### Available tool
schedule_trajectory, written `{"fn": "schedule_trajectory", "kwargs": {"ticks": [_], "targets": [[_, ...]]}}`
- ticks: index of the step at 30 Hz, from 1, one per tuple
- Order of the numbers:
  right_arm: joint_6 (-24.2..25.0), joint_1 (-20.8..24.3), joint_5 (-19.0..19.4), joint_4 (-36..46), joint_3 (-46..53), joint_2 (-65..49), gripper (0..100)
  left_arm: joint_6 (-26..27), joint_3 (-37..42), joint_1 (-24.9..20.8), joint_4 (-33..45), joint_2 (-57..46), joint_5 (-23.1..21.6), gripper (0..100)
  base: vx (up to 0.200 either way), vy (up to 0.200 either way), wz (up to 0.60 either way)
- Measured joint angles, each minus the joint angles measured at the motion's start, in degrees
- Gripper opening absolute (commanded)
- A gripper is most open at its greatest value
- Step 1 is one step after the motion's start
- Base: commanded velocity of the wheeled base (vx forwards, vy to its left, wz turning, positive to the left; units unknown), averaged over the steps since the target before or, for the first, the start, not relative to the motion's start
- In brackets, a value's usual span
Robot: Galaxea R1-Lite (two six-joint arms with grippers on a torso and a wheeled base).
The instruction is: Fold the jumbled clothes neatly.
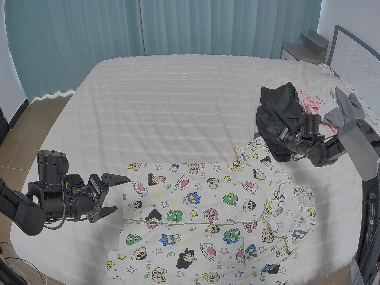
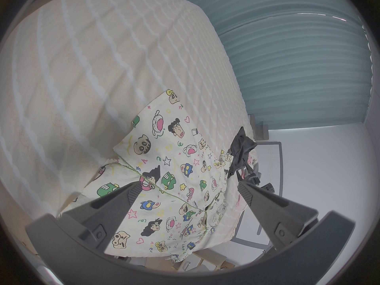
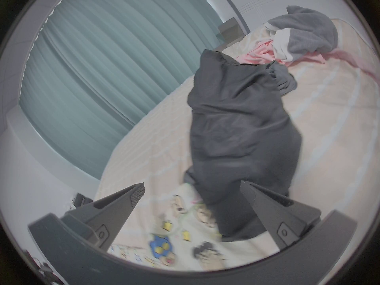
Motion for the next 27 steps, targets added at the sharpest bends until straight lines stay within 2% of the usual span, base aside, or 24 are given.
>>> {"fn": "schedule_trajectory", "kwargs": {"ticks": [4,6,12,19,27], "targets": [[-4.75,-2.84,2.68,-0.33,3.77,-1.24,100,0.00,0.16,-0.71,-0.02,-0.01,0.00,100,0.000,0.000,0.00],[-5.61,-3.19,3.23,-0.45,4.22,-0.94,100,0.00,0.28,-0.83,-0.02,-0.04,0.00,100,0.000,0.000,0.00],[-6.91,-1.21,5.74,-0.44,3.28,1.32,100,0.04,0.77,-1.13,-1.10,-0.12,0.00,100,0.000,0.000,0.00],[-8.84,1.74,5.53,0.21,2.12,4.43,100,0.09,1.07,-1.18,-1.61,-0.11,0.00,100,0.000,0.000,0.00],[-9.57,1.46,4.49,0.10,3.00,5.29,100,0.11,1.11,-1.27,-1.65,-0.04,0.00,100,0.000,0.000,0.00]]}}
